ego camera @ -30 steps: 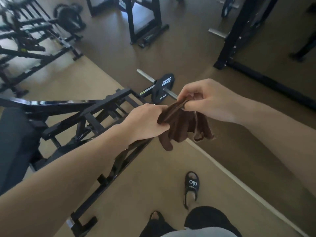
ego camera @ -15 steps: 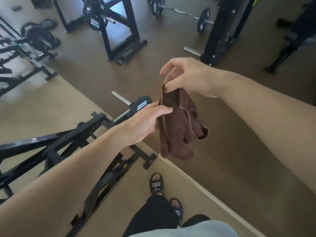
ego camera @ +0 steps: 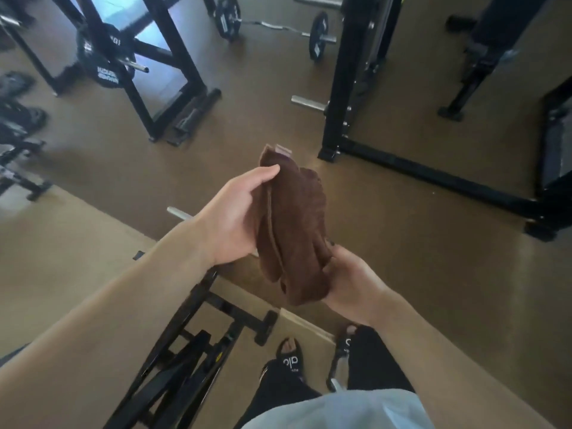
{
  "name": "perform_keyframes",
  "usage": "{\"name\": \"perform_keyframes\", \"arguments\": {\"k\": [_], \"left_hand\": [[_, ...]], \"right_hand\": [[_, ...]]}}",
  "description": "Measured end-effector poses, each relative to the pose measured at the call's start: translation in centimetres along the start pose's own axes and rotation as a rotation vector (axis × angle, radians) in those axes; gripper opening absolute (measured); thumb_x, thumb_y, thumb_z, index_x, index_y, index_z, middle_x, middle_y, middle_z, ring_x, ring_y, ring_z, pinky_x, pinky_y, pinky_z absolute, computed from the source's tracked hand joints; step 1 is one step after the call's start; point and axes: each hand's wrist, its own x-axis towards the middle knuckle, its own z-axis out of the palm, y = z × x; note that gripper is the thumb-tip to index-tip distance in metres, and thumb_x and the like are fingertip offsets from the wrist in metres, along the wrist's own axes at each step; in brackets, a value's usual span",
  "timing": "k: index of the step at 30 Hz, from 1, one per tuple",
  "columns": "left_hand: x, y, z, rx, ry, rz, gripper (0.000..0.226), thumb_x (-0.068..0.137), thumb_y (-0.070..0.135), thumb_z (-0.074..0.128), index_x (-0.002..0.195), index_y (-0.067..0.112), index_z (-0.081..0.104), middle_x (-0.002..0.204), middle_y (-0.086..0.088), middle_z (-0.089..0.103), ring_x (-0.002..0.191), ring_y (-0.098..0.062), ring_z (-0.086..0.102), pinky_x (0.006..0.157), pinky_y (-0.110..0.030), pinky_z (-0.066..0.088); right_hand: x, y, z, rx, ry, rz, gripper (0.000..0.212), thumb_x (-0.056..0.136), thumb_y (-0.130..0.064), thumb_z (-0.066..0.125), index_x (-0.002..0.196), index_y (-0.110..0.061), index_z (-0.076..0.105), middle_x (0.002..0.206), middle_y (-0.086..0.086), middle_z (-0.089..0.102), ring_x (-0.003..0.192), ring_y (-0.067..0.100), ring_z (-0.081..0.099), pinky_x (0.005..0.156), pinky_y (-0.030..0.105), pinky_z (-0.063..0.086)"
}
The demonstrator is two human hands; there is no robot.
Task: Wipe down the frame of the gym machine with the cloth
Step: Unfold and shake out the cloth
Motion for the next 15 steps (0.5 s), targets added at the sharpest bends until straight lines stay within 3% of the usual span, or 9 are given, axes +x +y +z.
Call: {"name": "perform_keyframes", "arguments": {"k": [4,6,8,9,11,13,15], "left_hand": [[4.9,3.8,0.8,0.150,0.142,0.025,0.045,0.107,0.037,0.044,0.137,0.008,0.060,0.128,-0.013,0.070,0.121,-0.030,0.066,0.104,-0.043,0.050],[7.8,5.4,1.4,0.232,0.232,0.011,0.043,0.108,0.035,0.044,0.138,0.008,0.057,0.125,-0.015,0.070,0.107,-0.029,0.072,0.086,-0.041,0.060],[10.5,6.8,2.5,0.299,0.318,0.006,0.033,0.108,0.036,0.043,0.130,0.017,0.059,0.111,-0.010,0.075,0.088,-0.024,0.074,0.069,-0.041,0.063],[11.9,7.5,3.3,0.332,0.361,0.012,0.025,0.108,0.036,0.043,0.123,0.025,0.059,0.103,-0.005,0.075,0.084,-0.022,0.074,0.070,-0.041,0.062],[14.8,8.6,4.4,0.382,0.440,0.031,0.019,0.107,0.039,0.042,0.107,0.032,0.060,0.098,0.000,0.073,0.092,-0.024,0.073,0.087,-0.046,0.059],[17.7,9.7,5.3,0.437,0.528,0.057,0.020,0.103,0.045,0.044,0.097,0.039,0.062,0.103,0.003,0.072,0.100,-0.026,0.072,0.097,-0.050,0.055],[19.9,11.0,6.0,0.562,0.621,0.077,0.023,0.100,0.048,0.044,0.096,0.038,0.063,0.114,0.003,0.070,0.105,-0.025,0.069,0.100,-0.046,0.054]], "right_hand": [[2.5,-5.1,-1.3,-0.148,0.188,-0.119,0.052,0.094,-0.036,0.066,0.140,-0.013,0.060,0.134,0.007,0.068,0.126,0.027,0.063,0.105,0.040,0.045],[4.2,-8.6,-3.3,-0.243,0.283,-0.169,0.042,0.090,-0.030,0.072,0.129,-0.014,0.068,0.123,0.006,0.074,0.121,0.028,0.066,0.095,0.036,0.049],[5.8,-12.2,-5.2,-0.316,0.319,-0.205,0.029,0.091,-0.022,0.074,0.120,-0.016,0.073,0.116,0.005,0.076,0.117,0.027,0.067,0.095,0.037,0.050],[6.6,-14.1,-6.1,-0.363,0.325,-0.215,0.027,0.091,-0.020,0.075,0.118,-0.018,0.073,0.114,0.004,0.077,0.115,0.025,0.068,0.097,0.037,0.051],[8.1,-18.0,-7.9,-0.465,0.336,-0.232,0.028,0.089,-0.018,0.077,0.117,-0.019,0.072,0.111,0.000,0.077,0.112,0.022,0.069,0.098,0.037,0.052],[9.4,-21.9,-9.4,-0.545,0.344,-0.244,0.029,0.089,-0.021,0.078,0.117,-0.021,0.069,0.110,-0.004,0.077,0.108,0.018,0.071,0.098,0.038,0.054],[10.3,-25.6,-10.5,-0.672,0.342,-0.256,0.025,0.091,-0.027,0.078,0.113,-0.023,0.067,0.107,-0.006,0.076,0.101,0.013,0.073,0.094,0.037,0.057]]}}
